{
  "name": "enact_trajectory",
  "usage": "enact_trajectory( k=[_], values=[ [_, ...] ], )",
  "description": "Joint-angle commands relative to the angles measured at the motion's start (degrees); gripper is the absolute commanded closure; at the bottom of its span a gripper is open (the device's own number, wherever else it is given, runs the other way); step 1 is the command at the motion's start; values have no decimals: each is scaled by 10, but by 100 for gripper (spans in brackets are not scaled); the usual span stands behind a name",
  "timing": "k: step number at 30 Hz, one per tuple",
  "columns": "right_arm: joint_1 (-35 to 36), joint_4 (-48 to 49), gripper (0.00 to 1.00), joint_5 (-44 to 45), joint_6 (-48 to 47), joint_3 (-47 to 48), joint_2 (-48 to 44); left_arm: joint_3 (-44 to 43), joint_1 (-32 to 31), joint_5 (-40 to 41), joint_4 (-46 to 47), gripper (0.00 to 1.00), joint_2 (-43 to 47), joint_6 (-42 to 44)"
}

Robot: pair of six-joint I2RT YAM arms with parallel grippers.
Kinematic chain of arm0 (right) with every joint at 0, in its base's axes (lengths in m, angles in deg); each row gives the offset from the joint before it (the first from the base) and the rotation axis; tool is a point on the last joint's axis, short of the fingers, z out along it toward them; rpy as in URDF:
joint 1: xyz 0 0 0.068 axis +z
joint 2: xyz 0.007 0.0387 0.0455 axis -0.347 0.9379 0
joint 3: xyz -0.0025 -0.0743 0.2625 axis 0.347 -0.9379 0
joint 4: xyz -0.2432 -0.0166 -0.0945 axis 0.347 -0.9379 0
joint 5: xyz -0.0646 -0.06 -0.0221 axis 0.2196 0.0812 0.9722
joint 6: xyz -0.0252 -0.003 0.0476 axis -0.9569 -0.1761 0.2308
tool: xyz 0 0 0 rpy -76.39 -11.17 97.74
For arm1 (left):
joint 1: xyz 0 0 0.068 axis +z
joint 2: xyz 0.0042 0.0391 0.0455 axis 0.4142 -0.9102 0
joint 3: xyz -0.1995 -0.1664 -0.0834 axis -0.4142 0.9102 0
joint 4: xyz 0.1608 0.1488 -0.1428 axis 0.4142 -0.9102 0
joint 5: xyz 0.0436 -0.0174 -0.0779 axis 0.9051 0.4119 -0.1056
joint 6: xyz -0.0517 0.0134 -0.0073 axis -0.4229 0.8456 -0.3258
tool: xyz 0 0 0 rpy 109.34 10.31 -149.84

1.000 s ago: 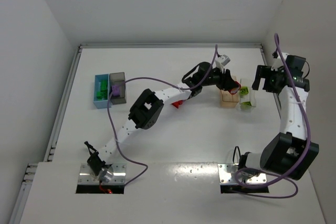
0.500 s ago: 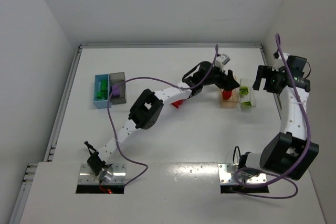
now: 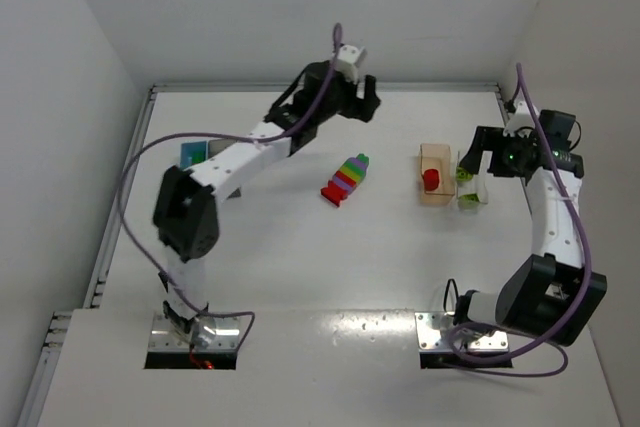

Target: Sort the legos into containers by color

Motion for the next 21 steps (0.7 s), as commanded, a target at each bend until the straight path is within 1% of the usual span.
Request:
enact_trajectory(
  k=[1, 3, 4, 5, 7, 8, 11, 16, 20, 21],
  values=[
    [11, 27, 6, -55, -10, 25, 13, 141, 6, 89, -60, 18, 124, 59],
    [11, 34, 6, -55, -10, 25, 13, 200, 13, 89, -77, 18, 166, 59],
    [16, 39, 6, -55, -10, 20, 13, 249, 13, 89, -77, 18, 184, 59],
    [16, 39, 6, -60, -10, 20, 13, 272, 13, 89, -83, 18, 212, 59],
    [21, 44, 6, -60, -10, 20, 13, 311, 13, 81, -90, 17, 234, 59],
    [21, 44, 6, -67, -10, 20, 18, 346, 1, 81, -90, 17, 250, 70],
    [27, 38, 6, -60, -10, 25, 18, 386, -11, 95, -97, 16, 256, 83],
    [27, 30, 6, -53, -16, 25, 7, 386, -17, 101, -129, 16, 216, 89],
    [27, 25, 6, -48, -22, 15, 1, 380, -17, 107, -115, 16, 170, 95],
    [27, 20, 6, -48, -27, 15, 1, 364, -17, 102, -115, 16, 160, 95]
  ],
)
